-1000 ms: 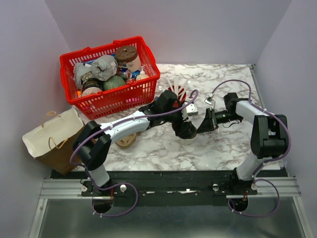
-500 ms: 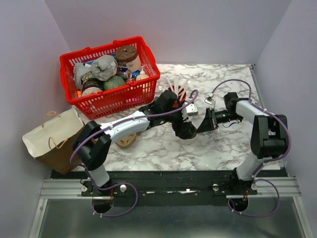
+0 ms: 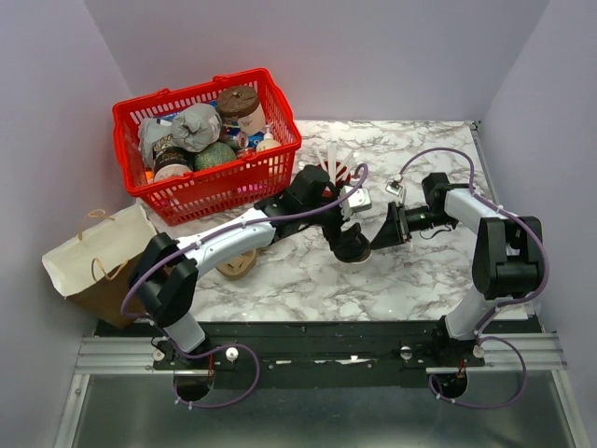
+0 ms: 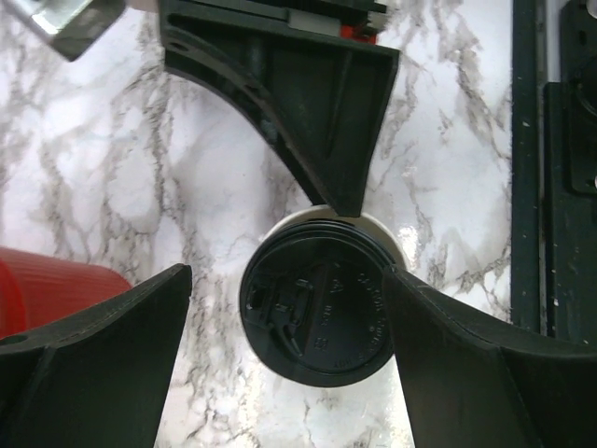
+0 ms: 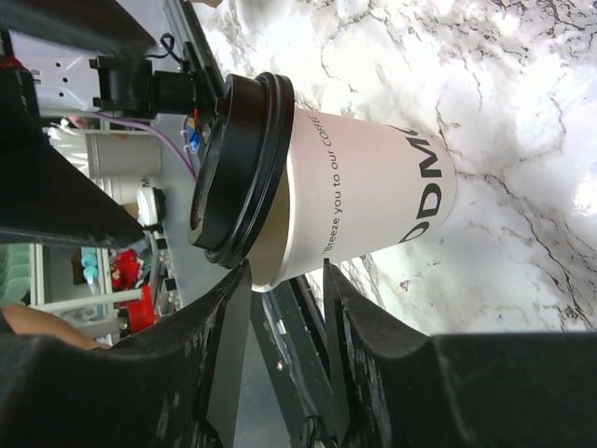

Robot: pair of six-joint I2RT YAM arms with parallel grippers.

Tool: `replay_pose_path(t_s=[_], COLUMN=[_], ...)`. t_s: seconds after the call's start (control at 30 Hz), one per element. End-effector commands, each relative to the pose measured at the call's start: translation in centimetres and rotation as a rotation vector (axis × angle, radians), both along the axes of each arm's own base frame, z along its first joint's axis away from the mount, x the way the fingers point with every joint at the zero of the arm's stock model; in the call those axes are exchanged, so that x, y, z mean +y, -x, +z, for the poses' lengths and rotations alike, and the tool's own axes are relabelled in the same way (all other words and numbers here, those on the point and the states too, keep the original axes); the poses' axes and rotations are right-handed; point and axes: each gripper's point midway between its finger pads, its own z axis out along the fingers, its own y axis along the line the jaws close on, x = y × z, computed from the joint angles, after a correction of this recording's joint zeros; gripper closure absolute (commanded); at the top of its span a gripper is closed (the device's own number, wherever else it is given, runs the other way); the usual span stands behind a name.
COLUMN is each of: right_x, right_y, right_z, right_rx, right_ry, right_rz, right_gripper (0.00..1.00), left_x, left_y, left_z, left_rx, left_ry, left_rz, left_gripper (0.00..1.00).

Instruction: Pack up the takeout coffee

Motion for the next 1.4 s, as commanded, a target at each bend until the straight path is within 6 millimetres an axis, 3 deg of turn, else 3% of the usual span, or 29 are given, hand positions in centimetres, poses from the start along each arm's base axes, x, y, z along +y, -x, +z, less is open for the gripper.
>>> replay_pose_path(t_s=[0.0,0.03,0.07,0.2,0.43,0.63,1.0,1.2,1.37], right_x=[-0.4,-0.5,-0.6,-0.6,-0.9,-2.9,-6.6,-6.3,-4.0], right_y=[-0.9,-1.0,-1.1,-1.4,-1.3,-2.0,-2.4,-1.8,-0.8], right_z=[1.3,1.4,1.5,1.8,1.7,1.6,-2.9,-4.1,-4.6], right_rx=[-0.091,-0.101,-0.109,-0.131,-0.143,-0.268,-0.332,-0.324,-0.291], right_ry=[-0.002,0.002,0.005,0.010,0.036,0.114,0.404,0.437,0.408], right_rz=[-0.006,-0.008,-0.007,-0.006,-0.008,-0.018,0.047,0.101,0.170], right_gripper=[0.41,0.24,0.00,0.00,0.01,0.03,0.16,0.18,0.18], left_x=[2.1,2.6,3.1,4.2,3.5,2.7,2.0,1.5,1.0], left_y=[-2.3,-2.8,-2.9,-3.4,-3.3,-2.8,-2.6,-2.1,-1.6], left_z=[1.8,1.6,1.1,-0.4,-1.9,-1.9,-3.1,-3.3,-3.3], left_rx=[-0.041,-0.038,-0.017,0.048,0.080,0.103,0.105,0.114,0.125], left_ry=[-0.010,-0.017,-0.026,-0.039,-0.030,-0.013,-0.038,-0.040,-0.035], left_rz=[0.158,0.189,0.211,0.242,0.218,0.173,0.138,0.116,0.105], left_gripper=[0.09,0.09,0.09,0.09,0.09,0.10,0.10,0.10,0.10])
